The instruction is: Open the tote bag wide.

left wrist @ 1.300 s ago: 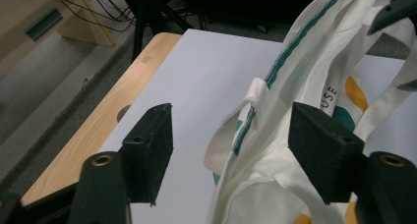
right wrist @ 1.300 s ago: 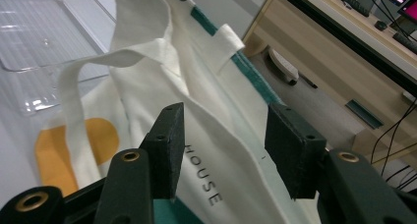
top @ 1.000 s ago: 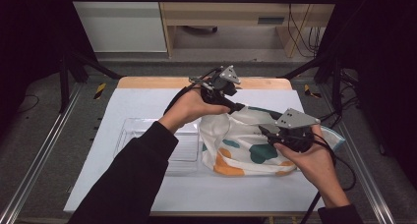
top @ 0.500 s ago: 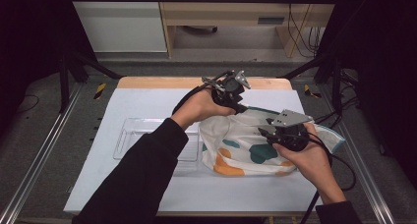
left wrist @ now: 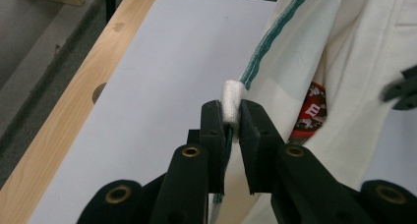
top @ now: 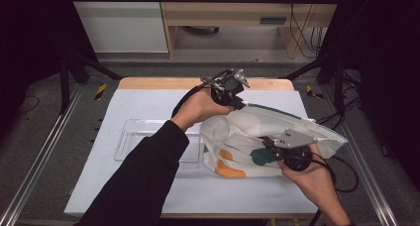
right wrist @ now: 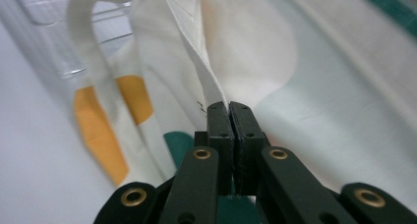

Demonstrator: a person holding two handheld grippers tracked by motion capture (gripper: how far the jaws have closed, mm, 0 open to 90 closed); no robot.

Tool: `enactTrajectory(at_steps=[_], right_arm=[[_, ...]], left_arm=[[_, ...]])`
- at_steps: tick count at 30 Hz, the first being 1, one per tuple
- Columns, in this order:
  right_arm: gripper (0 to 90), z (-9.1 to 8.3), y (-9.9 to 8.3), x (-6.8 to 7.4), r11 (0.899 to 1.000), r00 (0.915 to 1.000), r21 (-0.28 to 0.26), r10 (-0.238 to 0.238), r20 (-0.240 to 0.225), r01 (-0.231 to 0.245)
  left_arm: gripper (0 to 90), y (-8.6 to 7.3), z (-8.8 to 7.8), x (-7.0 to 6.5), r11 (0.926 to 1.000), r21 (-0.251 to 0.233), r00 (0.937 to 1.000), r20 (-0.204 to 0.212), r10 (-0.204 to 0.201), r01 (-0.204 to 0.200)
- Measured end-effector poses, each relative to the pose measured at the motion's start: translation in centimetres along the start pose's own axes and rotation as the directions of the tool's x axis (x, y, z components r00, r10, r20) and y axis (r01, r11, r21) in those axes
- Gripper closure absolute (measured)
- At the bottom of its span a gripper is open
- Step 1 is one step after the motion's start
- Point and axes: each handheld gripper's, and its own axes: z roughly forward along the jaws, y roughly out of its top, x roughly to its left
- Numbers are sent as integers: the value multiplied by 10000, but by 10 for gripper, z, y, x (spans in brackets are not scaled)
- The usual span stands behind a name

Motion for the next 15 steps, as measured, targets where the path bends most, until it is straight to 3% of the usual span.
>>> enactTrajectory(at_steps=[10, 15], right_arm=[[891, -14, -35, 41, 9979, 9987, -540, 349, -374, -369], [892, -18, -43, 51, 9971, 9981, -671, 322, -521, -356]], left_arm=[[814, -3, 7, 2, 9994, -349, 9979, -650, 2, -25], [817, -5, 13, 5, 9986, -513, 9946, -1020, -163, 111]])
